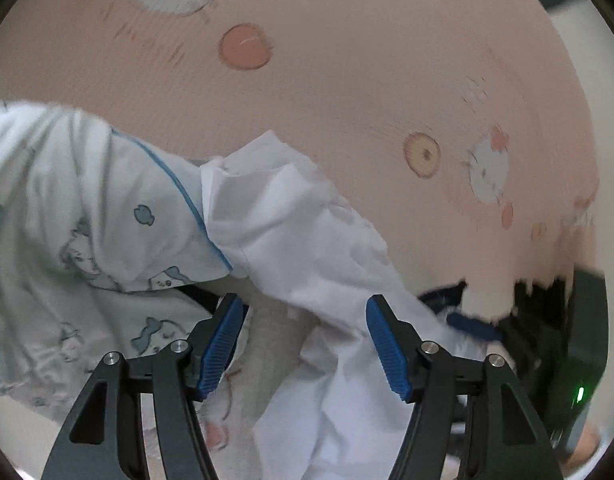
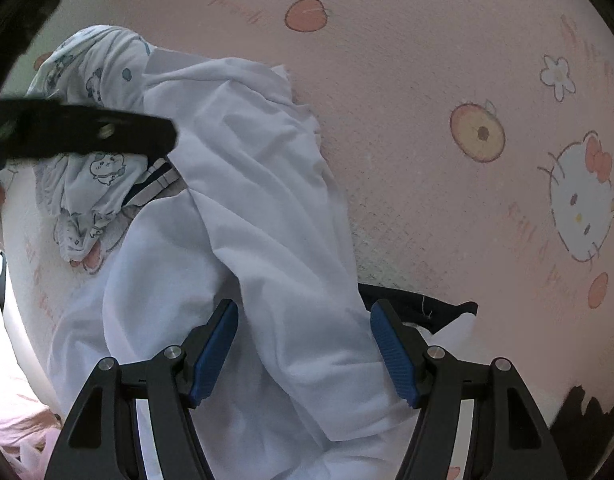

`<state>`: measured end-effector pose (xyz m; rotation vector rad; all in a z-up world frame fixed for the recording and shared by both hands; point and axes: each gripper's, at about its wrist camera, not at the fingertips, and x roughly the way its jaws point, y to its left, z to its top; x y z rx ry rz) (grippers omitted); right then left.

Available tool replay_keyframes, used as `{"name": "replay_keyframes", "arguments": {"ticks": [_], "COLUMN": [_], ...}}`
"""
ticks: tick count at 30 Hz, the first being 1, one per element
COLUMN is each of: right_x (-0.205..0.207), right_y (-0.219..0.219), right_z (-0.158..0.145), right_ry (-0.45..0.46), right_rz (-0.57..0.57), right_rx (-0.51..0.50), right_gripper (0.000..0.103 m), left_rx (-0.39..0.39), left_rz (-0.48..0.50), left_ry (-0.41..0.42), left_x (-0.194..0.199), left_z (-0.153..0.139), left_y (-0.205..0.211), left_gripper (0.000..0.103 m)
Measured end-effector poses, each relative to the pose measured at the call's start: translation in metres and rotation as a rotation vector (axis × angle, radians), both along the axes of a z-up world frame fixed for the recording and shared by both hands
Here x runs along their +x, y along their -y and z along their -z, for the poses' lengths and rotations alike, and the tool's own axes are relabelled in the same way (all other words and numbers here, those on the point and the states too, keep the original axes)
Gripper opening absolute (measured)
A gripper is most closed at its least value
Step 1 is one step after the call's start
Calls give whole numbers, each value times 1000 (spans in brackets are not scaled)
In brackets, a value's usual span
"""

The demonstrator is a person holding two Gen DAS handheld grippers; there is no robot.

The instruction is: Fold clothes

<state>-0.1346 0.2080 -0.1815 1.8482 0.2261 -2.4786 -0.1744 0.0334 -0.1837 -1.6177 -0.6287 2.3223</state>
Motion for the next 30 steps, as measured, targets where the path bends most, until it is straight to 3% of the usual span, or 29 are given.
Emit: {"name": "replay_keyframes", "arguments": {"ticks": [2, 5, 6, 7, 8, 9, 14, 24, 27, 28, 30], "right_x": [-2, -7, -8, -10, -12, -13, -14, -12, -14, -17, -18], "right_y": [0, 3, 4, 5, 5, 5, -3, -21, -26, -29, -28], "right_z": [1, 6, 8, 9, 11, 11, -2, -28, -21, -18, -17], "right_ry": [2, 10, 12, 13, 14, 8, -30, -76, -61, -66, -83], "right_rz": [14, 26, 33, 42, 50, 56, 94, 143, 132, 129, 121], "right_rx": [-7, 2, 2, -2, -7, -13, -26, -39, -123, -152, -170], "right_gripper": [63, 43, 35, 32, 25, 14, 8, 8, 10, 15, 61], "left_rx": [77, 90, 87, 84, 89, 95, 125, 122, 135, 141, 145], "left_rz": [-28, -43, -44, -44, -43, -41, -5, 46, 41, 42, 49], "left_ry": [4, -4, -10, -16, -20, -23, -82, -112, -117, -124, -133], "left_x": [-7, -15, -17, -19, -19, -19, -20, -37, -40, -38, -38], "left_z": [8, 17, 18, 18, 18, 18, 4, -20, -28, -31, -33], "left_y": [4, 3, 2, 1, 0, 0, -6, -24, -29, -30, -32], "left_gripper": [62, 61, 53, 44, 23, 14, 7, 5, 4, 4, 4]}}
